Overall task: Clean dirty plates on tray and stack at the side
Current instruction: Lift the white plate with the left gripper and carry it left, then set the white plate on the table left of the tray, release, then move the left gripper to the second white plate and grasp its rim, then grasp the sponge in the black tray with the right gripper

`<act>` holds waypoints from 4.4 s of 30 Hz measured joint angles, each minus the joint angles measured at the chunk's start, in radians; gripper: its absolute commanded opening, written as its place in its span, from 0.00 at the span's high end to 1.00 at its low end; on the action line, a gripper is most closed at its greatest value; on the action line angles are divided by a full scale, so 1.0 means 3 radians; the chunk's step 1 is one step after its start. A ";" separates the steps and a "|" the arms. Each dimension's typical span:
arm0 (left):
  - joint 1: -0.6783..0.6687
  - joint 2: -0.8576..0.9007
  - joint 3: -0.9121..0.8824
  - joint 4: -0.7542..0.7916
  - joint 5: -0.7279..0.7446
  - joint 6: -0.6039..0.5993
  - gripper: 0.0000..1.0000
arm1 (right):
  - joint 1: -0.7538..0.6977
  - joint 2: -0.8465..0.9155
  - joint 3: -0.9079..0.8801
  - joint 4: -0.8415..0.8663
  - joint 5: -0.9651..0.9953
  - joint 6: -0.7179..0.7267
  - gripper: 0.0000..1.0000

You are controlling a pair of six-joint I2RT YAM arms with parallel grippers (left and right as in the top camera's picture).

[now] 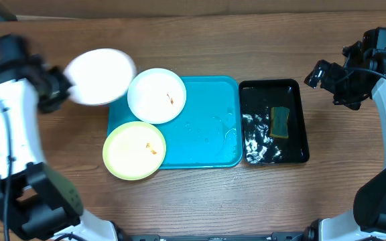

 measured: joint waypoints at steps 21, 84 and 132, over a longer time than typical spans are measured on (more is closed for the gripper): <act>0.0542 -0.0006 -0.1233 0.1377 -0.0899 0.0010 0.55 | 0.0000 0.0000 0.0000 0.0000 -0.0001 0.0000 0.00; -0.1436 0.0570 -0.1198 0.1843 0.0048 0.0702 0.62 | 0.0000 0.0000 0.0000 -0.0001 -0.0001 -0.0001 0.00; -0.2033 0.0570 -0.1197 0.1587 -0.0051 0.0800 0.80 | 0.0819 -0.0001 -0.0334 -0.0238 0.0456 0.0104 0.30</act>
